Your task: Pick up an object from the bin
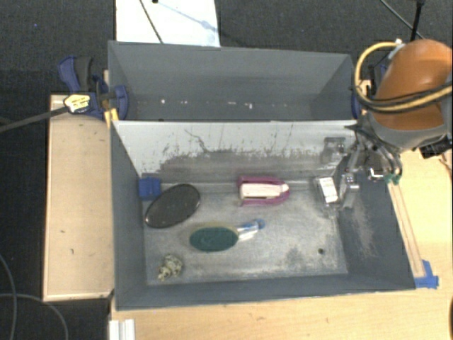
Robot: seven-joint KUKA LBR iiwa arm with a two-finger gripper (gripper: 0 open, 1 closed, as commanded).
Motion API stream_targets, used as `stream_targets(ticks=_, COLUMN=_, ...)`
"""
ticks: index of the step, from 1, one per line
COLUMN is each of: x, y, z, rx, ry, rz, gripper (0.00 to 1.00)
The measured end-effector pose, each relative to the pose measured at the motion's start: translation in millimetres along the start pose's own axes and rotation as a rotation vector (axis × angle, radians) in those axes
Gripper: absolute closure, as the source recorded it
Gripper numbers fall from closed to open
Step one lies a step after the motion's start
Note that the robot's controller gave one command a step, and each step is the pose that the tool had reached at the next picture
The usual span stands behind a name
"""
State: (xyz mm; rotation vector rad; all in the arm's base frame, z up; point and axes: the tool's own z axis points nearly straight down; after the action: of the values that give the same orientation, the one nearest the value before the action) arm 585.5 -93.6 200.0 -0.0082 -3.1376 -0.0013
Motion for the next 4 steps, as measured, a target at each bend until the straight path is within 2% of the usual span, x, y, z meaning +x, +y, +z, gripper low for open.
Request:
stream_targets(ticks=1, x=7.3, y=-52, z=99, rx=0.0, ry=-0.001, rz=0.295, gripper=0.0)
stream_targets(ticks=2, x=-6.0, y=-51, z=125, rx=0.003, ry=-0.022, rz=0.224, gripper=0.0)
stream_targets(ticks=3, x=27.4, y=-52, z=125, rx=0.003, ry=-0.021, rz=0.185, gripper=0.0)
stream_targets(ticks=4, x=16.5, y=-58, z=127, rx=0.004, ry=-0.013, rz=0.034, gripper=0.0)
